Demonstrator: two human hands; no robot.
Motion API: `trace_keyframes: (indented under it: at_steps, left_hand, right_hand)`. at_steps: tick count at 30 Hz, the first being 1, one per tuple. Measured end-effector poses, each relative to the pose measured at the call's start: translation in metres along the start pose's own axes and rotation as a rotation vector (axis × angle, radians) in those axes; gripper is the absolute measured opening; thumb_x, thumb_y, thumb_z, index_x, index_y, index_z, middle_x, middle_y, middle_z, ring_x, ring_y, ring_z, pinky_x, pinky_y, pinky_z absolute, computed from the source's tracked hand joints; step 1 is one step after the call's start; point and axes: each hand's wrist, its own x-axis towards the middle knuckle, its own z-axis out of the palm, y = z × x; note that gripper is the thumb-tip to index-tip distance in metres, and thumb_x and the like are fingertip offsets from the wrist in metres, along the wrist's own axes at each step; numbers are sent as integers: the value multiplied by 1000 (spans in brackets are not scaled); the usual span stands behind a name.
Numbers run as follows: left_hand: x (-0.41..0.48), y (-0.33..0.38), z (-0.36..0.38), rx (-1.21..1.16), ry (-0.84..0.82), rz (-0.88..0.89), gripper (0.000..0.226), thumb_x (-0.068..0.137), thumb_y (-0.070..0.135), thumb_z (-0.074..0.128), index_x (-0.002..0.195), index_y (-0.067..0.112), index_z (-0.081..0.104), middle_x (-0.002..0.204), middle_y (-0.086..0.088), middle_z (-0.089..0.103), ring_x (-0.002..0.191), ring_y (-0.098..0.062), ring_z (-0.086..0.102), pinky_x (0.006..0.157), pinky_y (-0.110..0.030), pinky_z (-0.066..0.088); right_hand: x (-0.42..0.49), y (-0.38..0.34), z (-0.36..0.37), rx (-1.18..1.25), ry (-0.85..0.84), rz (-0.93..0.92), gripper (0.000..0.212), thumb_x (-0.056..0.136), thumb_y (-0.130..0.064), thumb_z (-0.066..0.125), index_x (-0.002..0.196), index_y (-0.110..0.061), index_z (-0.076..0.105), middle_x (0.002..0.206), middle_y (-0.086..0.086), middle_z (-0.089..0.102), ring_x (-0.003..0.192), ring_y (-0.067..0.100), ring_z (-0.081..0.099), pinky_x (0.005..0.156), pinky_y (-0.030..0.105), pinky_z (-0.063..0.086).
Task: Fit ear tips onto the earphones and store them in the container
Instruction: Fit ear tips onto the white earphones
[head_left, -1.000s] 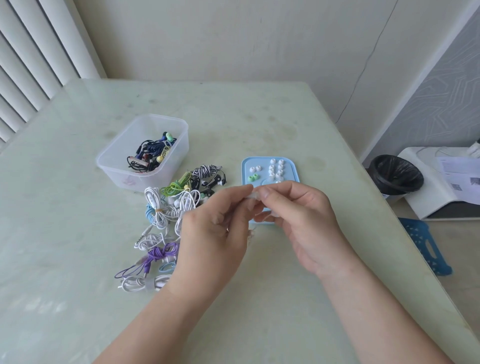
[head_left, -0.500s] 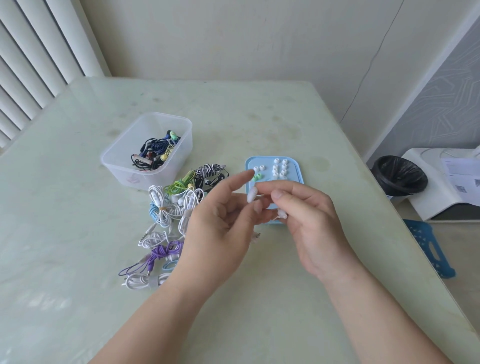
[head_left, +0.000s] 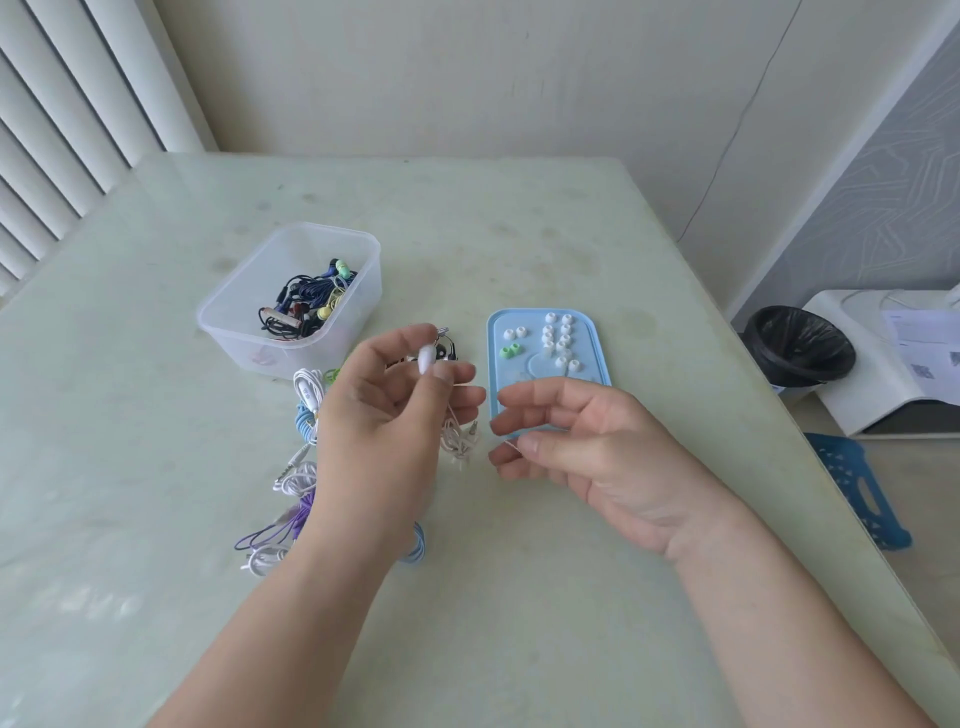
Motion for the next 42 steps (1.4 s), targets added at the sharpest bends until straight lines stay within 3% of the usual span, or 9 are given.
trace_keyframes:
  at_steps: [7,15,17,22,24,28,32,37,42]
  left_hand:
    - [-5,-4,3,210,-171,-29,8,99,3,66,105,9,66,97,-6,76,76,-21,78,74,-44,63]
    - [1,-11,-4,314,-156,-19,19,99,-2,61,100,11,75,84,-2,80,81,-15,79,80,-32,64]
    - [0,-11,-3,392,-167,-1,24,99,-1,59,100,15,77,81,-1,80,76,-11,77,70,-22,62]
    - [-6,-15,0,474,-259,78,22,98,6,61,99,20,78,64,-1,69,53,-15,64,51,-32,53]
    - [-8,-16,0,496,-309,151,16,97,9,68,96,21,79,70,-1,69,55,-16,60,52,-30,50]
    - [-5,-19,0,444,-295,179,15,93,9,76,104,19,81,77,0,71,65,-17,67,62,-35,59]
    - [-4,-18,0,467,-234,161,17,90,10,79,95,26,81,77,-4,74,66,-19,70,62,-33,61]
    - [0,-10,-2,290,-83,5,4,92,12,77,94,16,78,74,-9,75,60,-9,67,60,-20,56]
    - [4,-10,-4,191,-49,-67,3,94,14,76,96,13,78,79,-9,78,67,-12,70,70,-25,60]
  right_hand:
    - [5,1,7,38,285,-24,12,92,-6,71,100,2,70,86,19,71,72,34,73,65,32,61]
    - [0,-5,0,170,87,35,26,94,18,52,113,10,68,107,26,71,102,37,74,88,33,61]
    - [0,-2,1,133,118,-6,30,93,19,55,116,4,67,108,21,66,99,39,75,85,32,61]
    - [2,0,6,71,216,-51,35,84,4,75,116,-3,64,87,15,66,73,32,74,63,32,59]
    - [4,1,7,13,275,-74,37,80,-3,81,113,-7,66,80,12,69,59,24,65,51,30,50]
    - [6,5,9,49,333,-103,43,65,-13,86,103,-4,68,71,7,70,60,21,58,53,30,46]
    - [3,-1,10,47,342,-95,26,88,-23,75,102,-1,70,83,16,77,67,26,69,56,31,55]
    - [13,-1,-3,-571,544,-292,9,95,-15,69,94,-21,76,84,-6,76,67,12,66,65,30,55]
    - [38,-5,2,-1299,372,-289,8,91,-24,73,98,-24,75,101,-8,63,82,12,60,78,34,53]
